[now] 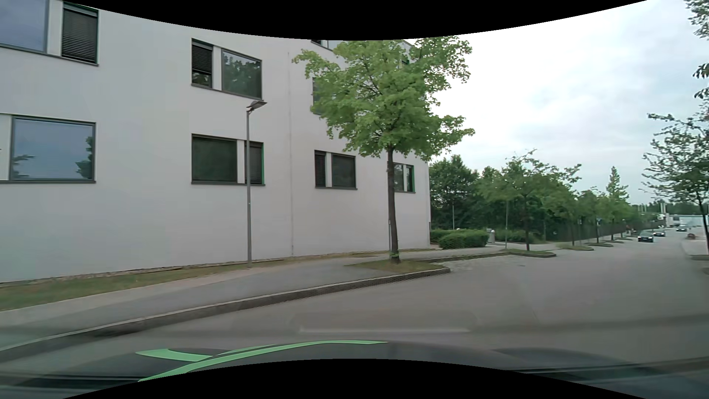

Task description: Follow the waypoints while adhering to traffic rules and regulations

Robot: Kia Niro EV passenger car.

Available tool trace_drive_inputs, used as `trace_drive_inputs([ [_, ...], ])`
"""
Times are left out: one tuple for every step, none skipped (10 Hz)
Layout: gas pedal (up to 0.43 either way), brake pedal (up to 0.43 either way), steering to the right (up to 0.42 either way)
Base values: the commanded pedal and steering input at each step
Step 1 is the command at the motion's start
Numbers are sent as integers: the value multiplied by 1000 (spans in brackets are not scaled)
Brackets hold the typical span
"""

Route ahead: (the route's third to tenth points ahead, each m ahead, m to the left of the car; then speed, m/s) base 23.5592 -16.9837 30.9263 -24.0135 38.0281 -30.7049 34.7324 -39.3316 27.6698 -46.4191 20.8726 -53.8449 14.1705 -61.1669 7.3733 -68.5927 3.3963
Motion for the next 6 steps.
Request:
trace_drive_inputs([
  [98, 0, 577],
  [110, 0, 582],
  [110, 0, 583],
  [110, 0, 580],
  [130, 0, 573],
  [150, 0, 565],
])
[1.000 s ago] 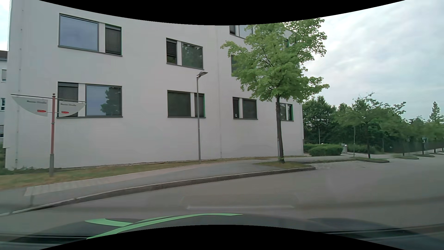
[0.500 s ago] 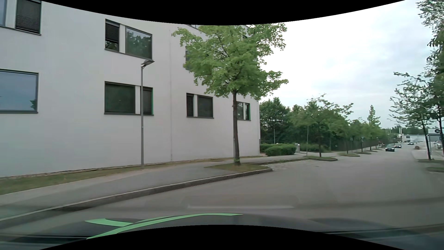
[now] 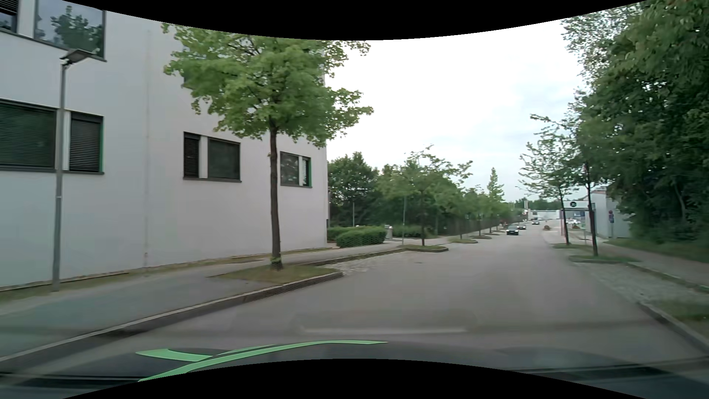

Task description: Follow the waypoints while adhering to traffic rules and regulations

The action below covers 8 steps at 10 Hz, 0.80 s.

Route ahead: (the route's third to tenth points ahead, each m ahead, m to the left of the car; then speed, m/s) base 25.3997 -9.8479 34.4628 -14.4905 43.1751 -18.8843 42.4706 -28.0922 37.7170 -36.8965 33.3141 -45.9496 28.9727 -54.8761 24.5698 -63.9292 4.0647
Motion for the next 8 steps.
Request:
trace_drive_inputs([
  [150, 0, 547],
  [150, 0, 524],
  [150, 0, 489],
  [150, 0, 458],
  [150, 0, 401],
  [150, 0, 343],
  [150, 0, 290],
  [150, 0, 251],
])
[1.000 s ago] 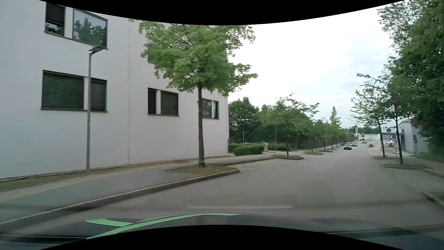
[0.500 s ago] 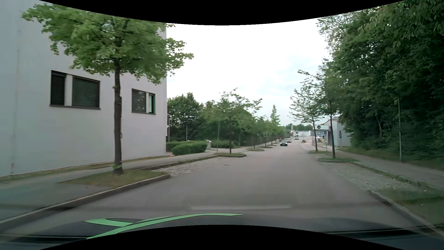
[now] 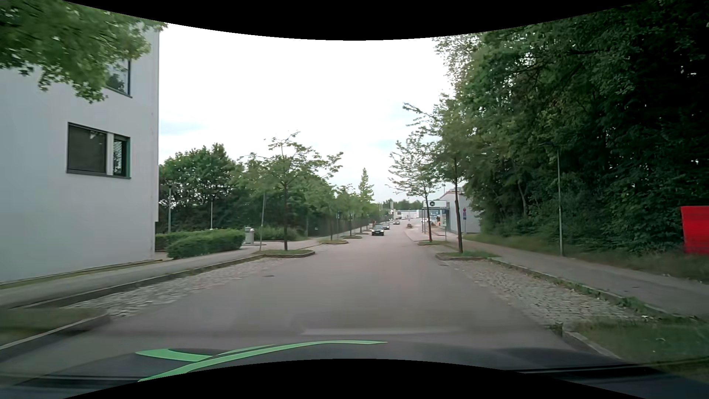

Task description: Follow the waypoints while adhering to traffic rules and regulations

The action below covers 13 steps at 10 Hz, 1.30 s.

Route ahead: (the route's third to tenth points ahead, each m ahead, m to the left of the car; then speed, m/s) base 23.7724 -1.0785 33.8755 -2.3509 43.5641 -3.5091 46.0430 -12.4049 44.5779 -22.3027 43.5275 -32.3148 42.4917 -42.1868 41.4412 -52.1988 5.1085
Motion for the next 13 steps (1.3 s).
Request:
trace_drive_inputs([
  [138, 0, 209],
  [138, 0, 172],
  [130, 0, 130],
  [130, 0, 97],
  [118, 0, 80],
  [110, 0, 61],
  [98, 0, 48],
  [79, 0, 39],
  [67, 0, 19],
  [67, 0, 1],
  [67, 0, -5],
  [67, 0, -6],
  [59, 0, -6],
])
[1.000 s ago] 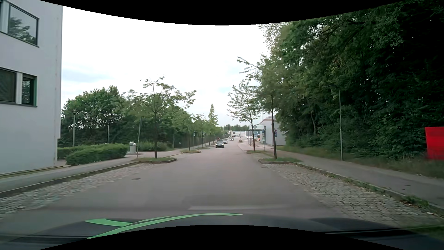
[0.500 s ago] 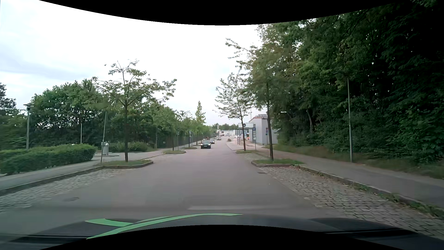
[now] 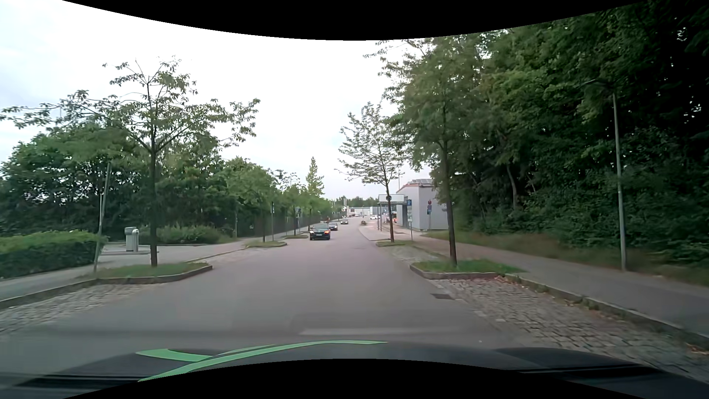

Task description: Follow the waypoints while adhering to traffic rules and regulations

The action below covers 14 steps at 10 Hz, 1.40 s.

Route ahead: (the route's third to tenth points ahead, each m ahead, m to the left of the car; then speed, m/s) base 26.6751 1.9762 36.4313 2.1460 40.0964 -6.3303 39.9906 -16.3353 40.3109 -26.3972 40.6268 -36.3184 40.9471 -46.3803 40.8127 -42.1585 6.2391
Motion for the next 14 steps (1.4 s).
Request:
trace_drive_inputs([
  [39, 0, -6],
  [28, 0, -6],
  [20, 0, -6],
  [20, 0, -6],
  [0, 0, -4],
  [0, 0, -4],
  [0, 0, -4],
  [0, 0, -4],
  [0, 0, -4],
  [0, 0, -4],
  [0, 0, -4],
  [0, 0, -1],
  [0, 0, 0],
  [0, 0, 0],
])
